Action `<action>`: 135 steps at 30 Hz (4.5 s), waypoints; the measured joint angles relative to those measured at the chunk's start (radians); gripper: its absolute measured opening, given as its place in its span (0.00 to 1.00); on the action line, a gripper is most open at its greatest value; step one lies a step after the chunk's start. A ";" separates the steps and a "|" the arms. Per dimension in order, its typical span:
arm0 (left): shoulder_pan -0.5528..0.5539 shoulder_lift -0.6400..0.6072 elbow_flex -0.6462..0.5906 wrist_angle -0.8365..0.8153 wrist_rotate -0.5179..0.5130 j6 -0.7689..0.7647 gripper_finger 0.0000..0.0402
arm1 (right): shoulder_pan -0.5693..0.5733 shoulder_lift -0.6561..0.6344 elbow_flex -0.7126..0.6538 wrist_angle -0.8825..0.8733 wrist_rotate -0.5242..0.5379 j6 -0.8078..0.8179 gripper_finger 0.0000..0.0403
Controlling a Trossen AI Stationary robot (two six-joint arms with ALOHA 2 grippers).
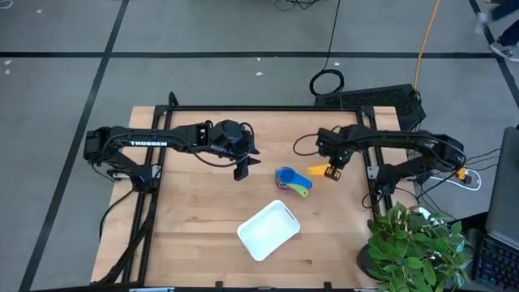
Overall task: Nest measuring cups in basket
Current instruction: Stack the yellow measuring cup on top of the blue measuring cup
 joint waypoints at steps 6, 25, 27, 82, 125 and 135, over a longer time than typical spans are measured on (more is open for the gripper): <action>0.005 0.000 0.000 0.035 0.000 -0.043 0.38 | -0.005 -0.103 0.074 -0.015 0.155 -0.007 0.00; 0.156 0.235 0.253 -0.002 0.263 -0.178 0.38 | 0.156 -0.106 0.143 0.468 0.350 -0.394 0.00; 0.164 0.265 0.306 -0.031 0.284 -0.178 0.38 | 0.166 -0.094 0.143 0.497 0.367 -0.426 0.00; 0.149 0.263 0.359 0.059 0.104 -0.056 0.01 | 0.155 -0.469 0.127 0.729 0.202 -0.292 0.66; -0.007 0.279 -0.138 1.195 -0.054 -0.124 0.01 | 0.043 -0.155 -0.368 2.082 -0.341 0.360 0.03; 0.019 0.204 -0.138 0.981 -0.052 -0.129 0.14 | -0.039 -0.203 -0.367 1.974 -0.499 0.461 0.00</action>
